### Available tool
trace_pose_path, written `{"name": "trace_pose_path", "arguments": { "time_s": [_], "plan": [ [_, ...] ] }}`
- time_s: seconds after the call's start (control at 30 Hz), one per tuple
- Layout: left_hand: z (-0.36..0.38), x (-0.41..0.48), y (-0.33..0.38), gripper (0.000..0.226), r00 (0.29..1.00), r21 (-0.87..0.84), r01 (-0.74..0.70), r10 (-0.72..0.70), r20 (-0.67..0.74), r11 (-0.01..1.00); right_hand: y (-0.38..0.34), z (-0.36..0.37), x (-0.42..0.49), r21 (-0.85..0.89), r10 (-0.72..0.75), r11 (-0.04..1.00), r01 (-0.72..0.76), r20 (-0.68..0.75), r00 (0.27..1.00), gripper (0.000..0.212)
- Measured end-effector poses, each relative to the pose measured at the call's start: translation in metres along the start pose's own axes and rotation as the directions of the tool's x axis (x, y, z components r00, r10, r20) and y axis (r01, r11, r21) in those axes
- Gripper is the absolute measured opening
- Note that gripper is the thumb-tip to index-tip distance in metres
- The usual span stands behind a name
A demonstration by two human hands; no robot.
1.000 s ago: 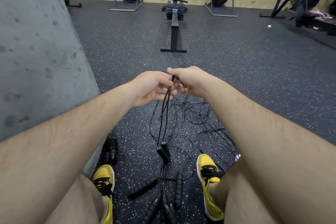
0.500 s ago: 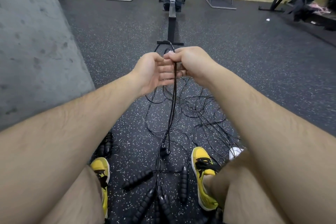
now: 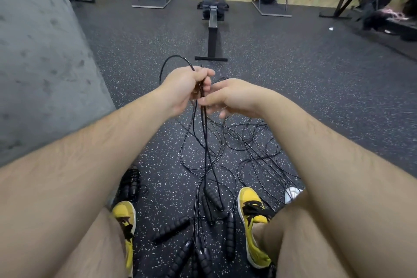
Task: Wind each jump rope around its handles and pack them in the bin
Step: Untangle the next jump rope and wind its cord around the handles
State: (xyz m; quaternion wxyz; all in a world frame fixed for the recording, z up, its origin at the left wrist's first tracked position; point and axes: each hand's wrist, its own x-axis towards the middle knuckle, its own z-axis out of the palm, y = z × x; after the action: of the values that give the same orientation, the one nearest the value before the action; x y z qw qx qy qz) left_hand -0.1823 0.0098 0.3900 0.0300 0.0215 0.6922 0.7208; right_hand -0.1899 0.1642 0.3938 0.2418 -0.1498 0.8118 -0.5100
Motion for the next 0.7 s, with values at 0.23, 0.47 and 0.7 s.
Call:
{"name": "trace_pose_path", "arguments": {
  "time_s": [0.23,0.47,0.7],
  "plan": [
    [-0.026,0.000,0.009,0.023,0.992,-0.012,-0.122,0.122,-0.034,0.992,-0.010,0.017,0.015,-0.001,-0.242,0.969,0.249,-0.230,0.943,0.013],
    [-0.034,-0.022,-0.004,0.033,0.968,0.276,-0.024,-0.047,0.248,0.961,-0.031,0.024,0.023,0.112,-0.246,0.931,0.346,-0.509,0.825,0.020],
    [-0.035,-0.024,-0.002,0.018,0.986,0.421,-0.151,0.109,0.123,0.894,-0.032,0.026,0.019,0.161,-0.230,0.940,0.302,-0.357,0.905,0.016]
  ]
}}
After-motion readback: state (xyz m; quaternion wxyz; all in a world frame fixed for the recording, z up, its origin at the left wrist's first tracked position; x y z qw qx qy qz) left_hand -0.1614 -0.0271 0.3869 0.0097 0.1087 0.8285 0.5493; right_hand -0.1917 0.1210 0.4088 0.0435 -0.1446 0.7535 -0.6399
